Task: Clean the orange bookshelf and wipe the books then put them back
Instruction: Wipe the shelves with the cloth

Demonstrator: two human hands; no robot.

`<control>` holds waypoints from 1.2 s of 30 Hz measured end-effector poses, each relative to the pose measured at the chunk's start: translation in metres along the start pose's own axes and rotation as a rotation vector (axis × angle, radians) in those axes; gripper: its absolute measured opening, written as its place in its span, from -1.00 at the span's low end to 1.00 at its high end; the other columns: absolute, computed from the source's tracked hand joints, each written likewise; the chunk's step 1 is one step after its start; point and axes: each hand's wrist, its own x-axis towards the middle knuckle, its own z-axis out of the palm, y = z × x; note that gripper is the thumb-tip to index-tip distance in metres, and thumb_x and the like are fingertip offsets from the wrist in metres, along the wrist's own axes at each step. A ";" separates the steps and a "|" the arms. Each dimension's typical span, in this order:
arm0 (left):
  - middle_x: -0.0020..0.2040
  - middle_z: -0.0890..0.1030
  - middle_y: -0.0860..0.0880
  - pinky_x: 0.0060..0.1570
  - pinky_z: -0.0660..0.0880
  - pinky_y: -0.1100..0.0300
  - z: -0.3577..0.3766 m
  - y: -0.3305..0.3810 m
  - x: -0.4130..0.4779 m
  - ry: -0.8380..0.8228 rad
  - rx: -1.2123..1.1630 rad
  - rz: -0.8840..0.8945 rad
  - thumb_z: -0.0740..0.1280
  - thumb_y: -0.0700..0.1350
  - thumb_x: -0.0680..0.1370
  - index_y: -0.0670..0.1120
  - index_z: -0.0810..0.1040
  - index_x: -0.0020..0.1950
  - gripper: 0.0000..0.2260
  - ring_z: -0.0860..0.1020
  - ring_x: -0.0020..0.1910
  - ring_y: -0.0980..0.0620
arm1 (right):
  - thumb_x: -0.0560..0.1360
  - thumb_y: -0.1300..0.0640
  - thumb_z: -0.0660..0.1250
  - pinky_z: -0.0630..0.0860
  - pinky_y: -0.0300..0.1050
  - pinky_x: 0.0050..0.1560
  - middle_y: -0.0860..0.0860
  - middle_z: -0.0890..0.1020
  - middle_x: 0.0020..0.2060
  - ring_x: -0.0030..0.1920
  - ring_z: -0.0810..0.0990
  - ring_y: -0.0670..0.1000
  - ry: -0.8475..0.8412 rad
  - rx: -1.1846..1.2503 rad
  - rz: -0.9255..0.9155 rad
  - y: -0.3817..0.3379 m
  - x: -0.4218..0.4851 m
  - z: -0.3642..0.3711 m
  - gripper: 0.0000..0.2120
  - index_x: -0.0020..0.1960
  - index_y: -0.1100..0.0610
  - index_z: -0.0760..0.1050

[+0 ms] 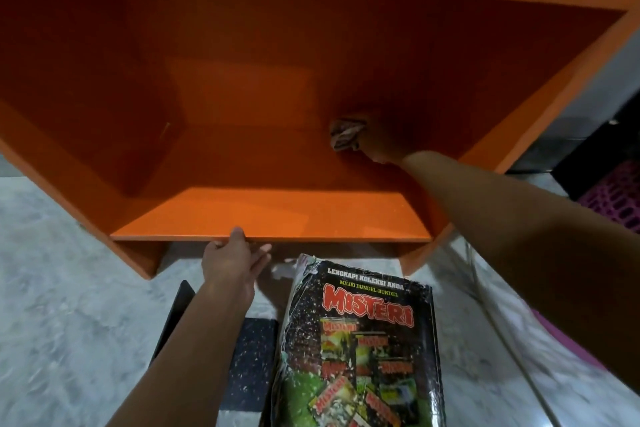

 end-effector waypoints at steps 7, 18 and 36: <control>-0.02 0.56 -0.19 0.01 0.59 -0.06 0.001 -0.004 -0.004 0.008 -0.043 0.033 0.21 -0.11 0.65 -0.06 0.24 0.46 -0.62 0.62 0.06 -0.18 | 0.57 0.28 0.20 0.37 -0.18 -0.33 -0.06 0.60 -0.29 -0.40 0.47 -0.09 -0.001 -0.020 0.105 0.008 -0.039 0.020 -0.73 0.04 -0.01 0.60; 0.12 0.60 -0.20 0.09 0.58 -0.14 0.014 -0.011 -0.011 0.037 0.031 0.025 0.24 -0.04 0.65 -0.09 0.31 0.39 -0.66 0.63 0.03 -0.16 | 0.37 0.50 0.16 0.34 -0.04 0.28 -0.03 0.45 0.39 0.36 0.29 -0.04 -0.414 -0.239 -0.385 -0.031 -0.203 0.038 -0.31 0.40 0.01 0.44; 0.02 0.64 -0.17 -0.11 0.60 -0.05 0.003 -0.012 -0.001 -0.065 0.155 0.009 0.25 -0.04 0.63 -0.09 0.36 0.25 -0.76 0.64 -0.04 -0.16 | 0.57 0.22 0.27 0.33 0.00 0.35 0.14 0.53 0.30 0.32 0.46 0.15 0.070 -0.414 0.170 0.032 -0.067 0.009 -0.68 0.31 0.15 0.52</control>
